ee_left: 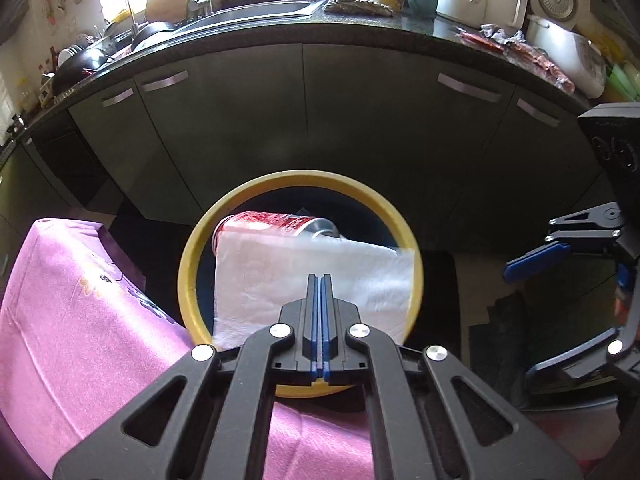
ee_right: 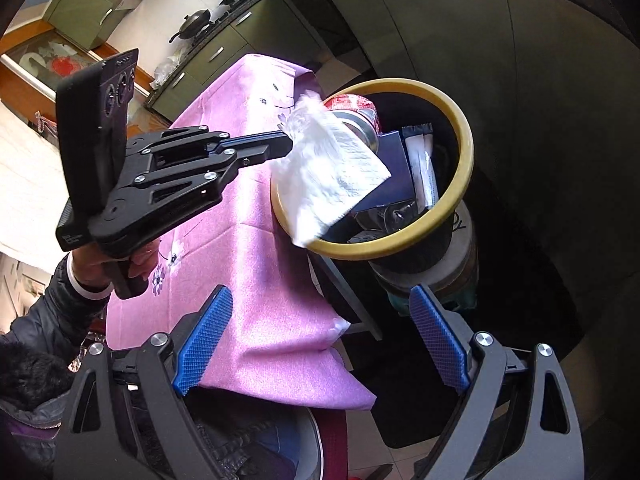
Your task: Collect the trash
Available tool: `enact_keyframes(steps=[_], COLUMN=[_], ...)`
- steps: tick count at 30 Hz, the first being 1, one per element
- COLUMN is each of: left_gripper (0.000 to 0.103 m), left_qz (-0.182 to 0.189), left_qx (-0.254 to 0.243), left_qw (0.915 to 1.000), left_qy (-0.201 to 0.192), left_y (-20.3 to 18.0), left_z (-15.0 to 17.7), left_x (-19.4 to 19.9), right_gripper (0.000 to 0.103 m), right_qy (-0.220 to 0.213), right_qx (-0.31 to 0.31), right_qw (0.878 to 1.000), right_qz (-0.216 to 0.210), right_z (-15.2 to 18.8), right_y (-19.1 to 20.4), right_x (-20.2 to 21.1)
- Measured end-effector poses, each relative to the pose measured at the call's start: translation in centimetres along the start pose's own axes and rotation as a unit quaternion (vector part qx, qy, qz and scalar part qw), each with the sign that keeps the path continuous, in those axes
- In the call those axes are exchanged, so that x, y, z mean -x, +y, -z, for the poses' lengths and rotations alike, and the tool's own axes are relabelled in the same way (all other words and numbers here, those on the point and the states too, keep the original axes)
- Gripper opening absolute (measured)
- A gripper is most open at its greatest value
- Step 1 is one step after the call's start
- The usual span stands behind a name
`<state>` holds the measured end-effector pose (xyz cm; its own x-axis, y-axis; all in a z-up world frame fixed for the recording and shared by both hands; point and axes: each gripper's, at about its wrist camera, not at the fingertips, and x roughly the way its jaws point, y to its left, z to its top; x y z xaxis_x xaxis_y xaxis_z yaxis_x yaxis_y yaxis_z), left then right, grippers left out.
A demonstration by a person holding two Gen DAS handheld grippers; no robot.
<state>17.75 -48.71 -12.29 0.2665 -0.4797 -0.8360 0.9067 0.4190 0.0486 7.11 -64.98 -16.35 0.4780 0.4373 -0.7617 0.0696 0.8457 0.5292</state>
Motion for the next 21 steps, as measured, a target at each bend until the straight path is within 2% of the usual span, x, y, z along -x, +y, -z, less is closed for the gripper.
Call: enact_keyframes(steps=[4,11,13,14,15,17,19,20,21], left_gripper=[0.005,0.005,0.009,0.023,0.045,0.068,0.08,0.092,0.096], left_qz=[-0.02,-0.014,-0.011,-0.011,-0.014,-0.024,-0.052,-0.072,-0.098], left_qx=[-0.007,0.007,0.012,0.016,0.024,0.042,0.057,0.063,0.071], left_qw=[0.9998,0.9999,0.9998,0.9997,0.9994,0.998,0.9949,0.9924,0.9881], left_qy=[0.0,-0.002,-0.009,-0.013,-0.02,-0.04,-0.065,-0.078,-0.095], left_y=[0.3,1.8,2.0,2.2,2.4,2.8,3.3,3.4,3.6], left_z=[0.5,1.0,1.4,1.7,2.1,3.2,4.8,5.7,6.9], left_x=[-0.5,0.6,1.8,2.4,3.4,5.6,8.6,10.1,11.9], right_gripper=[0.089,0.089,0.089,0.089,0.089,0.089,0.089,0.089,0.089], right_qy=[-0.003,-0.003,-0.003,-0.004,-0.004,-0.007,-0.009,-0.01,-0.012], right_qx=[-0.005,-0.005,-0.003,-0.002,-0.001,0.002,0.008,0.011,0.016], right_qw=[1.0,1.0,1.0,1.0,1.0,1.0,1.0,1.0,1.0], right_qz=[-0.003,-0.004,-0.004,-0.004,-0.005,-0.003,-0.001,-0.002,-0.002], right_z=[0.2,0.4,0.4,0.4,0.4,0.4,0.6,0.7,0.8], right_y=[-0.3,0.0,0.2,0.3,0.4,0.8,1.6,2.0,2.6], right_x=[0.1,0.1,0.1,0.1,0.0,0.0,0.0,-0.1,-0.2])
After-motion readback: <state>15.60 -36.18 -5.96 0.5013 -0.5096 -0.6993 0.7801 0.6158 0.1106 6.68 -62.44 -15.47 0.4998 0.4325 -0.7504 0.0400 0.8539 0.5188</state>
